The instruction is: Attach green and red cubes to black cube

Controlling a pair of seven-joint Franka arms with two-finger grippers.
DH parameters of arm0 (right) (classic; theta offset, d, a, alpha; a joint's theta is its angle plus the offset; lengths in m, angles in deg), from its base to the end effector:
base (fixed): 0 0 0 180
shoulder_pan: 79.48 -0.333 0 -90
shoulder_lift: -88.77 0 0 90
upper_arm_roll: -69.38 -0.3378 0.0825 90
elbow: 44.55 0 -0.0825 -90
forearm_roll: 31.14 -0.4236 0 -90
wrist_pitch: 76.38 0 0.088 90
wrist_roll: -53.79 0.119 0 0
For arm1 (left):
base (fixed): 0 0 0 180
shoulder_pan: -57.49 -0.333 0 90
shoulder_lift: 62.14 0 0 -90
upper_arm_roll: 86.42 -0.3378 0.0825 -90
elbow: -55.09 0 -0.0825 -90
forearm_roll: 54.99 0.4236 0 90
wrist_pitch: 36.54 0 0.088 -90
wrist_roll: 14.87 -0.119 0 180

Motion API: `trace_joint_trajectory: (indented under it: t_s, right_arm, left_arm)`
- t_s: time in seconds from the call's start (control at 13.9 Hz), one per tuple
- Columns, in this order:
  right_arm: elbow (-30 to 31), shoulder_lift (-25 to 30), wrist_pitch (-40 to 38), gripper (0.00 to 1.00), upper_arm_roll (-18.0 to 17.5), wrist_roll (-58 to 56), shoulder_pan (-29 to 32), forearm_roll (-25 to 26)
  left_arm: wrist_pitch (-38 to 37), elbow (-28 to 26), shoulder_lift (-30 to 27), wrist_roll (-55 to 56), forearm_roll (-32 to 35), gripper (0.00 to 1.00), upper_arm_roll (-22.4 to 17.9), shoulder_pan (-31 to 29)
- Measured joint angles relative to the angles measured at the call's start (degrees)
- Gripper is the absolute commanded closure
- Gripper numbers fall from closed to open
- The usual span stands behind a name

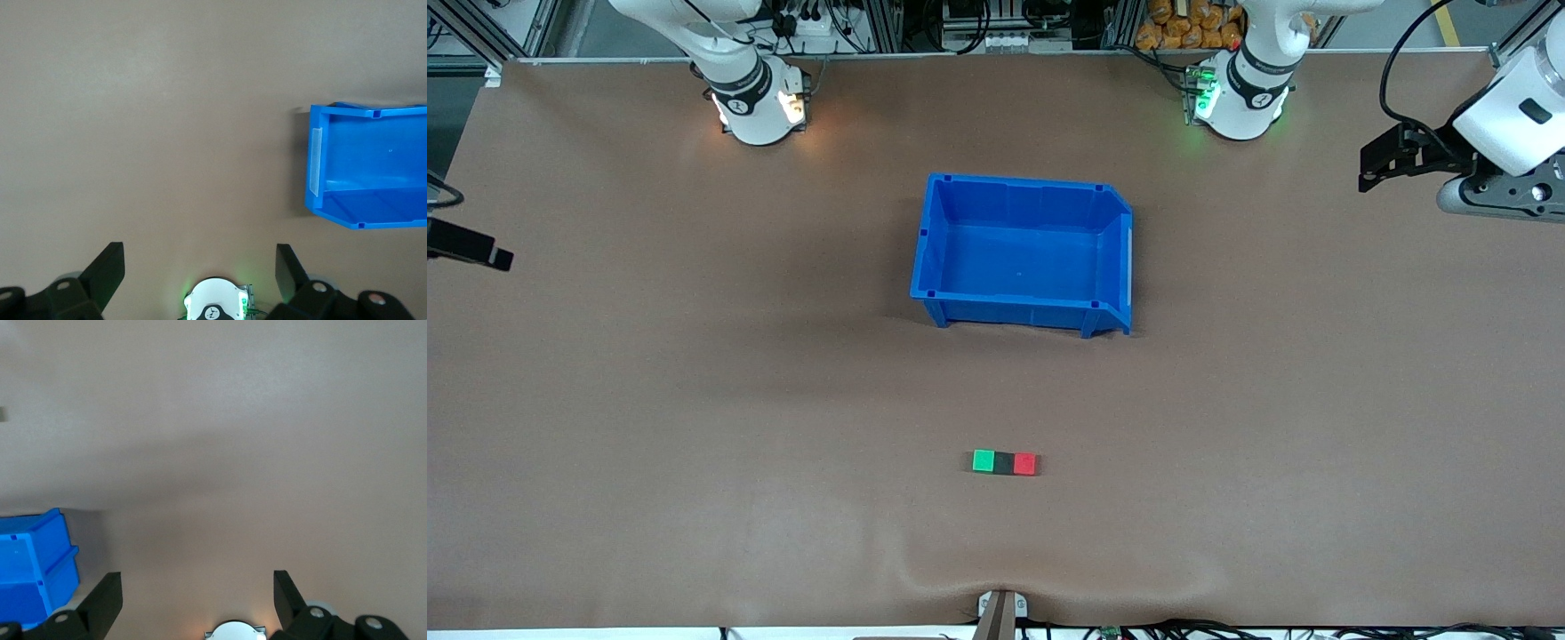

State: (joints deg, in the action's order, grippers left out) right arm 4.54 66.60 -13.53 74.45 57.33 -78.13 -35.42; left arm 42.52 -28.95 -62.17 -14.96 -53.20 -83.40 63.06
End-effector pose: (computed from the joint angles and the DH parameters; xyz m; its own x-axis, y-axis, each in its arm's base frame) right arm 0.6464 -0.0452 0.6990 0.9797 -0.1365 -0.1468 -0.1421 -0.9895 -0.0283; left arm 0.5666 -0.0814 0.6710 0.9857 -0.1445 -0.0862 -0.1476 -0.9886 -0.0310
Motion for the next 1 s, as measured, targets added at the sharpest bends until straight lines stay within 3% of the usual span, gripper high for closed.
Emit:
trace_joint_trajectory:
  t_s: [0.22,0.5,0.65,1.0]
  right_arm:
    - [6.44,5.48,2.26,0.0,0.47,-0.74,0.0,0.02]
    - [24.97,17.56,12.95,0.0,0.5,-1.71,0.0,0.17]
    - [31.08,21.37,15.26,0.0,0.25,-1.98,-0.08,0.83]
    - [33.45,23.29,15.96,0.0,0.06,-5.44,-0.14,1.19]
  left_arm:
    - [0.0,-0.09,0.06,-0.11,0.0,0.0,-0.02,0.0]
    - [0.0,-0.13,0.09,-0.13,0.0,0.0,0.01,0.01]
    - [0.0,-0.25,0.1,-0.12,0.0,0.0,0.01,0.0]
    - [0.0,-0.63,0.61,-0.13,0.0,0.0,-0.01,0.0]
